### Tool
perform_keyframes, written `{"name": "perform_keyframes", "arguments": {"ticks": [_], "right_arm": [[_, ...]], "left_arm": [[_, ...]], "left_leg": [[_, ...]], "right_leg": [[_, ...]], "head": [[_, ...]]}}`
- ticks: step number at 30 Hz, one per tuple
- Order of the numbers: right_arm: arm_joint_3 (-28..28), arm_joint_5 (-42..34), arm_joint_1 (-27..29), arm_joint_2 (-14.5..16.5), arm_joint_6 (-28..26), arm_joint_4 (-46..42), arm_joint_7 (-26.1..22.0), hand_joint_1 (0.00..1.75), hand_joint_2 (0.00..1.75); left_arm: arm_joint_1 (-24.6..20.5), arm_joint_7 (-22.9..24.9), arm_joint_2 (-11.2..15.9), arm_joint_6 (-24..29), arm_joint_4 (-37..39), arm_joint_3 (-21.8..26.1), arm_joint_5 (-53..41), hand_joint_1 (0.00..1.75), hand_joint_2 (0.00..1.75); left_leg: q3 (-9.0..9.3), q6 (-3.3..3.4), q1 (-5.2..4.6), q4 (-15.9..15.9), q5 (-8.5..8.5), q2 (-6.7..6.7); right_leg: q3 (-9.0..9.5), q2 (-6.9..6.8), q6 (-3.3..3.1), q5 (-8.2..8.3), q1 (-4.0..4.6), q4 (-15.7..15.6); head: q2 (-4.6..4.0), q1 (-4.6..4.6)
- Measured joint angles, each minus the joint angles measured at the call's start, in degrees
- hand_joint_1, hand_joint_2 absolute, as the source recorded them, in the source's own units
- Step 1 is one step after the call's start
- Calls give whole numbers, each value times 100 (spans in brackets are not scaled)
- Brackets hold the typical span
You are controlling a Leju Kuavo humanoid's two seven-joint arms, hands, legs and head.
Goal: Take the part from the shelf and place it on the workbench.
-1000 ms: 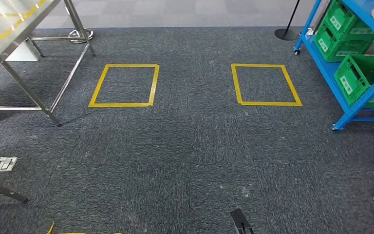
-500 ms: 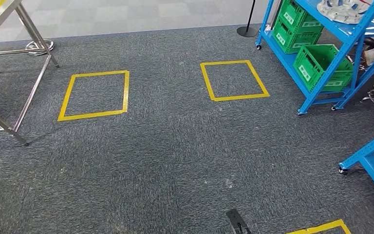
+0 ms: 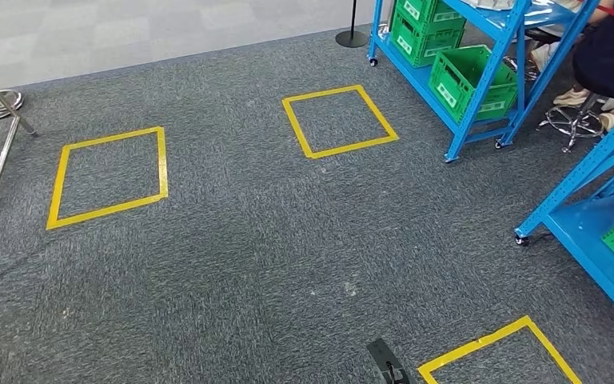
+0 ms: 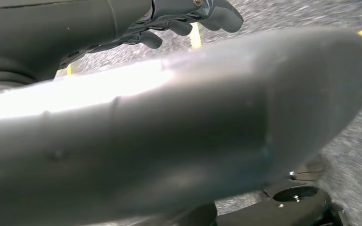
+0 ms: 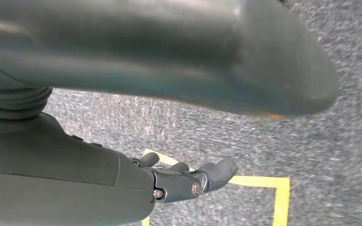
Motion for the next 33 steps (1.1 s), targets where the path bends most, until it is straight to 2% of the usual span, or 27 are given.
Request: {"name": "perform_keyframes", "arguments": {"ticks": [2, 3, 4, 5, 6, 7, 9, 10, 11, 13, 14, 15, 17, 18, 19, 20, 21, 23, 25, 26, 28, 29, 30, 32, 33], "right_arm": [[-1, -22, -10, -1, 0, 0, -2, 0, 0], [-2, -29, -12, -2, 0, 1, -4, 0, 0], [-2, -34, -7, -2, 0, 1, -6, 0, 0], [-2, -39, 1, -2, 1, 1, -8, 0, 0], [-2, -46, 8, -2, 1, 1, -9, 0, 0], [-2, -59, 12, -2, 1, 1, -13, 0, 0], [-4, -85, 5, -2, -4, 0, -22, 0, 0], [-5, -99, 4, -2, -11, 0, -29, 0, 0], [-7, -112, 6, -2, -20, 0, -35, 0, 0], [-9, -132, 23, -2, -42, 2, -44, 0, 0], [-10, -139, 31, -2, -50, 2, -46, 0, 0], [-11, -142, 32, 0, -55, 1, -49, 0, 0], [-11, -147, 14, 4, -58, 0, -50, 0, 0], [-11, -146, 4, 7, -60, 0, -48, 0, 0], [-11, -146, 0, 7, -63, 0, -42, 0, 0], [-12, -146, 3, 7, -68, 1, -34, 0, 0], [-13, -146, 8, 7, -73, 1, -25, 0, 0], [-14, -143, 4, 8, -81, 1, -11, 0, 0], [-15, -140, -11, 16, -90, 0, -5, 0, 0], [-15, -140, -14, 20, -97, 0, 3, 0, 0], [-20, -144, -6, 27, -120, 0, 42, 0, 0], [-26, -150, -2, 31, -133, 0, 59, 0, 0], [-33, -157, -2, 34, -148, 0, 73, 0, 0], [-45, -169, -16, 40, -170, 0, 76, 0, 0], [-49, -174, -24, 40, -175, 0, 76, 0, 0]], "left_arm": [[14, -5, -5, -2, 5, 0, -24, 0, 0], [25, 1, -8, -3, 10, 0, -34, 0, 0], [35, 8, -11, -7, 15, 0, -44, 0, 0], [40, 16, -16, -11, 19, 0, -52, 0, 0], [40, 28, -21, -16, 21, 0, -58, 0, 0], [37, 45, -24, -22, 22, 0, -66, 0, 0], [24, 89, -28, -38, 22, -1, -82, 0, 0], [13, 113, -31, -52, 22, -1, -95, 0, 0], [-1, 134, -34, -64, 21, -1, -104, 0, 0], [-40, 166, -35, -79, 16, -1, -118, 0, 0], [-63, 173, -35, -79, 13, 0, -121, 0, 0], [-89, 177, -37, -80, 10, 0, -123, 0, 0], [-118, 188, -45, -82, 9, 0, -125, 0, 0], [-119, 200, -48, -83, 10, 0, -124, 0, 0], [-116, 212, -50, -84, 10, 0, -119, 0, 0], [-115, 220, -50, -85, 11, 0, -110, 0, 0], [-117, 226, -50, -85, 11, 0, -96, 0, 0], [-124, 226, -49, -85, 10, 0, -69, 0, 0], [-130, 223, -45, -86, 9, 0, -57, 0, 0], [-136, 222, -43, -90, 8, 0, -58, 0, 0], [-153, 214, -41, -111, 5, 0, -72, 0, 0], [-159, 207, -41, -127, 3, 0, -85, 0, 0], [-163, 199, -41, -140, 2, 0, -99, 0, 0], [-158, 190, -40, -159, 1, 0, -120, 0, 0], [-152, 191, -39, -167, 1, 0, -127, 0, 0]], "left_leg": [[-320, -29, 14, 687, -389, -251], [-501, -33, 16, 1057, -541, -294], [-622, -30, 16, 1289, -589, -309], [-654, -22, 16, 1322, -524, -319], [-580, -8, 17, 1134, -355, -334], [-419, 9, 20, 767, -127, -387], [-110, 45, 22, 41, 183, -593], [-32, 64, 19, -158, 243, -664], [-15, 89, 8, -225, 244, -688], [5, 168, -2, -255, 282, -586], [19, 214, -1, -281, 307, -536], [30, 254, 5, -309, 333, -480], [27, 299, -7, -330, 352, -352], [22, 309, -17, -326, 348, -279], [18, 315, -26, -320, 343, -205], [16, 317, -30, -314, 335, -137], [16, 314, -29, -306, 326, -74], [25, 283, -34, -282, 296, 40], [22, 224, -56, -260, 255, 125], [26, 192, -67, -262, 240, 159], [61, 129, -64, -277, 224, 206], [66, 92, -58, -251, 194, 157], [30, 58, -50, -140, 112, 53], [-222, 9, -28, 416, -203, -204], [-410, -1, -21, 805, -378, -275]], "right_leg": [[-16, 109, -52, 18, 0, -7], [-23, 173, -62, 21, 7, -7], [-27, 246, -66, 22, 14, -6], [-26, 319, -64, 24, 19, -4], [-23, 393, -59, 27, 20, -1], [-19, 465, -51, 32, 18, 1], [-28, 592, -9, 42, 23, 15], [-39, 646, 25, 51, 23, 17], [-52, 695, 66, 64, 20, 13], [-72, 771, 147, 89, -3, -2], [-97, 723, 174, 62, -3, 40], [-167, 618, 194, -27, 4, 175], [-454, 338, 219, -371, 25, 780], [-625, 257, 233, -538, 27, 1145], [-744, 217, 243, -628, 25, 1413], [-770, 193, 247, -615, 24, 1496], [-685, 166, 247, -507, 23, 1362], [-277, 9, 225, -205, 31, 636], [12, -135, 162, -64, 51, 88], [38, -151, 122, -78, 64, 19], [35, -55, 47, -62, 68, -1], [40, -13, 12, -48, 60, -20], [46, 29, -23, -28, 50, -40], [48, 120, -70, -2, 36, -60], [42, 174, -82, 3, 39, -59]], "head": [[0, -9], [0, -8], [0, -8], [0, -8], [0, -8], [0, -9], [0, -10], [0, -11], [0, -11], [0, -11], [0, -4], [0, 8], [0, 35], [0, 42], [0, 43], [0, 44], [0, 44], [0, 45], [0, 39], [0, 36], [0, 37], [0, 36], [0, 31], [0, 19], [0, 15]]}}
